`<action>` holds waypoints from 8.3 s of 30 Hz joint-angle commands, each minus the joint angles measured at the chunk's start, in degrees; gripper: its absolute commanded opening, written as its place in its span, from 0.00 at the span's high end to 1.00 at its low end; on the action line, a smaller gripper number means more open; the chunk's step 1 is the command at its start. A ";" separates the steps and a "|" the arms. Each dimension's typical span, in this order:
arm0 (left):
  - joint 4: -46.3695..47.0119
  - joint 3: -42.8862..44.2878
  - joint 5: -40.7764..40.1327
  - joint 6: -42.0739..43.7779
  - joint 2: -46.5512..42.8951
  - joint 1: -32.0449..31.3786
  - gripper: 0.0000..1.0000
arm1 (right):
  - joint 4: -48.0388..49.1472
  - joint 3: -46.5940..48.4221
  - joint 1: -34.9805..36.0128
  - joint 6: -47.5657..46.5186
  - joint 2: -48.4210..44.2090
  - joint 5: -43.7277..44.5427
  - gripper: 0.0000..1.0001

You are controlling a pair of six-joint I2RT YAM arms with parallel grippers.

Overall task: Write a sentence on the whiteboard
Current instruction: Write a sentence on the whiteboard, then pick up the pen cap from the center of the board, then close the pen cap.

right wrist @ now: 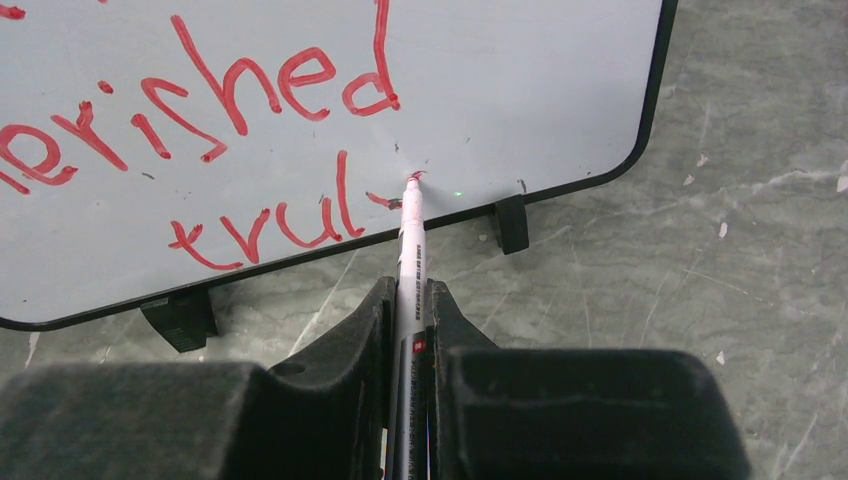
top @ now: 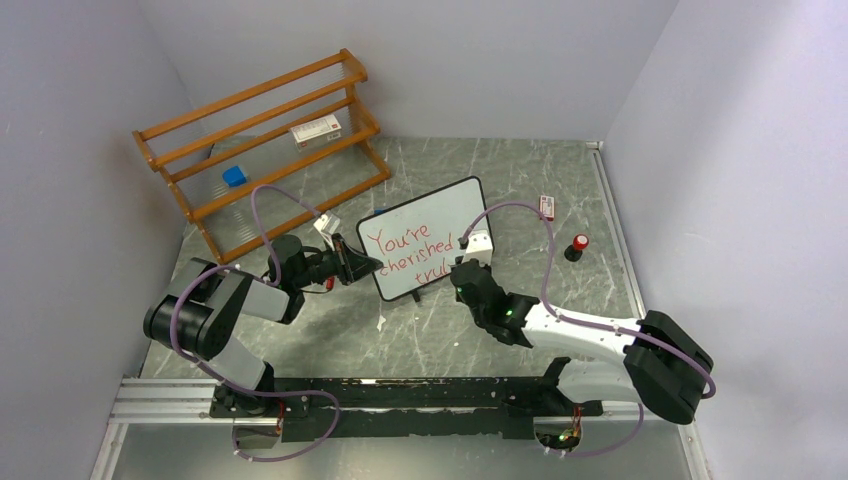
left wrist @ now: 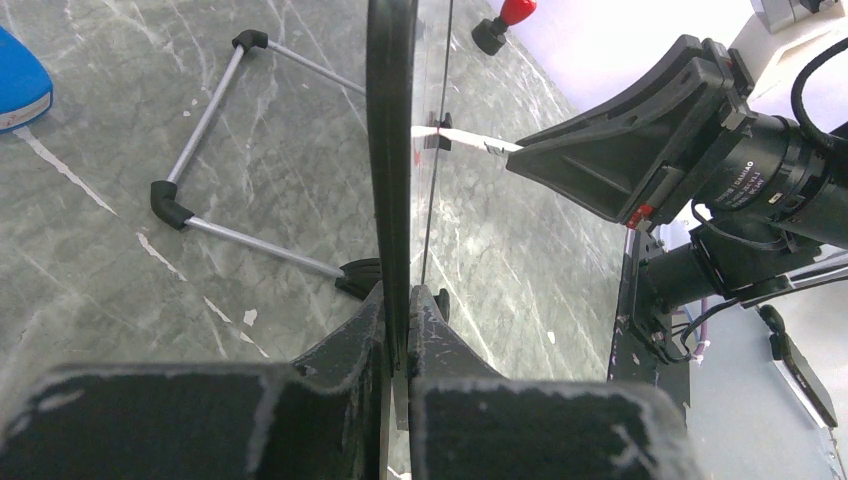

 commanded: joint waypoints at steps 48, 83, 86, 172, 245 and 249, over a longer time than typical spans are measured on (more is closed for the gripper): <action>-7.20 0.61 -0.87 2.39 -0.97 0.90 0.95 | -0.95 -1.58 -2.27 4.44 -1.07 -0.02 1.00; -27.88 3.25 -9.95 4.18 -18.96 0.98 0.54 | -5.93 -4.46 -3.31 2.20 -21.05 -5.47 1.00; -38.64 4.57 -17.24 4.49 -26.81 0.99 0.38 | -5.16 -5.53 -3.36 1.03 -23.79 -6.27 1.00; -96.14 30.37 -36.36 20.02 -1.24 1.60 0.95 | -1.56 -13.00 -3.49 -2.30 -38.53 -11.72 1.00; -110.23 44.84 -42.45 81.48 -34.51 -36.39 0.95 | 1.28 10.33 -3.41 -6.62 -21.38 -56.99 1.00; -110.82 45.43 -42.67 81.84 -33.93 -37.04 0.95 | 1.27 10.29 -3.41 -6.42 -20.90 -56.88 1.00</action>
